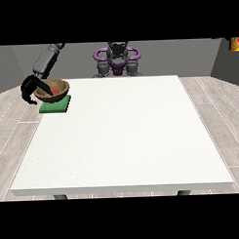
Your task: Pick the cup and pour the ball into the bowl, then pick the bowl and place it on the pad
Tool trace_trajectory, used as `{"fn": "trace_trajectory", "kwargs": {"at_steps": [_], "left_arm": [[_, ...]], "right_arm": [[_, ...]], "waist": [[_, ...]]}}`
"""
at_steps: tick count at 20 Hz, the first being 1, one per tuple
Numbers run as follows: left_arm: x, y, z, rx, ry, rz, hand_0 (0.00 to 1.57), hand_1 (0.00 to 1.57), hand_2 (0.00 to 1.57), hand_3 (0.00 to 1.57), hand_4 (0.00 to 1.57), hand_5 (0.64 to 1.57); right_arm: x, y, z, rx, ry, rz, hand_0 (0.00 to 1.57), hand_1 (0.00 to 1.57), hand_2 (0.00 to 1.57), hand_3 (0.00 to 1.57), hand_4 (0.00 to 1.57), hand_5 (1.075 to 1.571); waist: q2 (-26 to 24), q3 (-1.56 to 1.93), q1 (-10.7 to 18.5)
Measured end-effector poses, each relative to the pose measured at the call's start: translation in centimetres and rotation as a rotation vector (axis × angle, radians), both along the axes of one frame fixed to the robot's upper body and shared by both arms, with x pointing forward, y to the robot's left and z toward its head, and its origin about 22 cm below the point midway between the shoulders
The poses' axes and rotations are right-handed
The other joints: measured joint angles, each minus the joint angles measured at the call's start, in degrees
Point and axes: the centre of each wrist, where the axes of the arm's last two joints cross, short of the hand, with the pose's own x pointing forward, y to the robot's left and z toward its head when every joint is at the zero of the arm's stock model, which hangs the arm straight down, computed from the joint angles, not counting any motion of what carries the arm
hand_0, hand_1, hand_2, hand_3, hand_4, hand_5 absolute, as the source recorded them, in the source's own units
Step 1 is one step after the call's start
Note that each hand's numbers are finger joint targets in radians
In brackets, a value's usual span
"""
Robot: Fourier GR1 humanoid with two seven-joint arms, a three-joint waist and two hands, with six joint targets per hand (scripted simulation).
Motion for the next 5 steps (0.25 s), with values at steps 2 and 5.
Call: {"fn": "trace_trajectory", "kwargs": {"at_steps": [2,5], "left_arm": [[0.4,-0.9,-0.4,-0.006,0.019,-0.015,0.00,0.00,0.00,0.00,1.19,1.569],[1.1,-2.2,-1.3,-0.013,0.072,-0.022,0.00,0.00,0.00,0.00,1.19,1.569]], "right_arm": [[-0.1,0.2,-0.8,-0.005,0.034,0.008,0.00,0.00,0.00,0.00,0.00,1.395],[0.0,0.2,-0.6,-0.023,0.089,0.025,0.00,0.00,0.00,0.00,0.20,1.375]], "waist": [[-1.63,0.01,0.15],[-5.09,0.03,0.14]]}}
